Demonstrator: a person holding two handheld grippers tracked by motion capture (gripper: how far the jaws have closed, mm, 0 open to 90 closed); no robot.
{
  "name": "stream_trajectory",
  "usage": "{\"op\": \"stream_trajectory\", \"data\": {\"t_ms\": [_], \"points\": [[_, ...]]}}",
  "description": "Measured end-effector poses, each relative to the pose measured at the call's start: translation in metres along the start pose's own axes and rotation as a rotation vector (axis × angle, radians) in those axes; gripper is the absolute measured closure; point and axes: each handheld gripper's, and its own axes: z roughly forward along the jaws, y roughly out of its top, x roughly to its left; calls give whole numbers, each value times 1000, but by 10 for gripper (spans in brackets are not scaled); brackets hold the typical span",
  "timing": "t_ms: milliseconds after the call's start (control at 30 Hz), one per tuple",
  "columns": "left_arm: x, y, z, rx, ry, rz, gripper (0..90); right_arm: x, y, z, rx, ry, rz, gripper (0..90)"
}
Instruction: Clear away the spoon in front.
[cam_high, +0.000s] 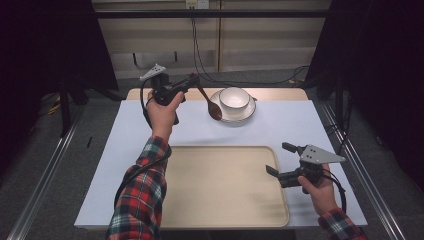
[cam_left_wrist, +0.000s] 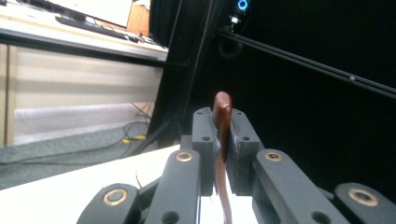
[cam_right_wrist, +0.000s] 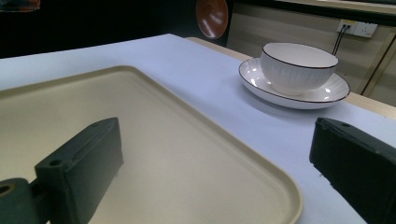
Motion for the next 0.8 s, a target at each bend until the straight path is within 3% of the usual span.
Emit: {"op": "stream_trajectory", "data": {"t_ms": [200,400,600,800], "points": [[-4,-2,-12,13,-23,-33,837,0,-1,2,-1,7,-2,23],[-6,-3,-29,64,-48,-18,837,-3,-1,5,4,13,-3,25],[-8,-6,-43,72,-59,-38,837,-2,-1,8,-4,16,12,25],[-9,-10,-56,92,-75,-22,836,-3,-1,7,-4,0,6,25]]}}
